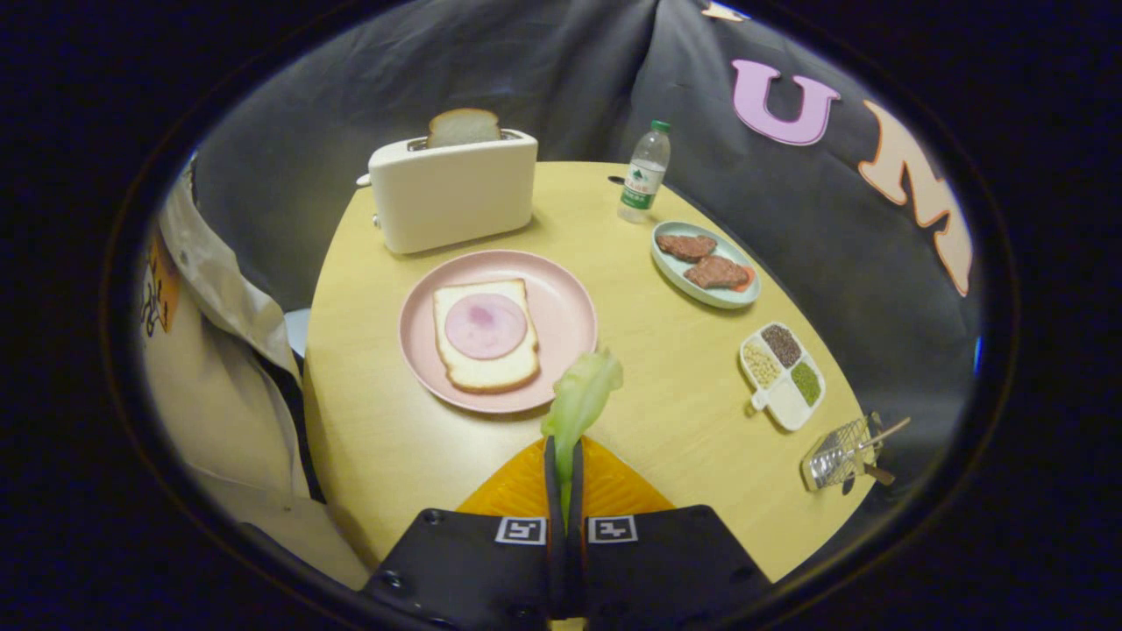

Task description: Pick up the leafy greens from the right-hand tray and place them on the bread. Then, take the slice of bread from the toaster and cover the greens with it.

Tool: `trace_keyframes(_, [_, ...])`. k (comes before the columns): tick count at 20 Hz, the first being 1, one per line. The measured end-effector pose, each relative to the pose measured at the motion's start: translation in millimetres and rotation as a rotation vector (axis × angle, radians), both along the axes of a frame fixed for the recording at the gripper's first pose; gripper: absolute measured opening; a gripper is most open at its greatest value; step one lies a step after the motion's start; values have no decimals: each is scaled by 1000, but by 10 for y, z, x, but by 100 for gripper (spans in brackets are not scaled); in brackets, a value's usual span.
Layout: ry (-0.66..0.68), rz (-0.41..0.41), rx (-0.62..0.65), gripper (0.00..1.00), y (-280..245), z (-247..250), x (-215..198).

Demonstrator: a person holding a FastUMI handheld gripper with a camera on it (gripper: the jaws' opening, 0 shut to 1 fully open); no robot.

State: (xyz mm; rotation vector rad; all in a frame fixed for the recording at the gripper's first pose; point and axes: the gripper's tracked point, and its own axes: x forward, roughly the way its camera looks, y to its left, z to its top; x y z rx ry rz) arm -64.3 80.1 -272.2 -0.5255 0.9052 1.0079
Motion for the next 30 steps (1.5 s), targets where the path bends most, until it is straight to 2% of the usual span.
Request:
trace_keyframes(14, [10,201,42,3,1120,-17,-12])
trace_keyframes(25, [62,332,61,5,1707,-284,-177])
trace_keyframes(30, [86,354,53,5,1814,-451,-203])
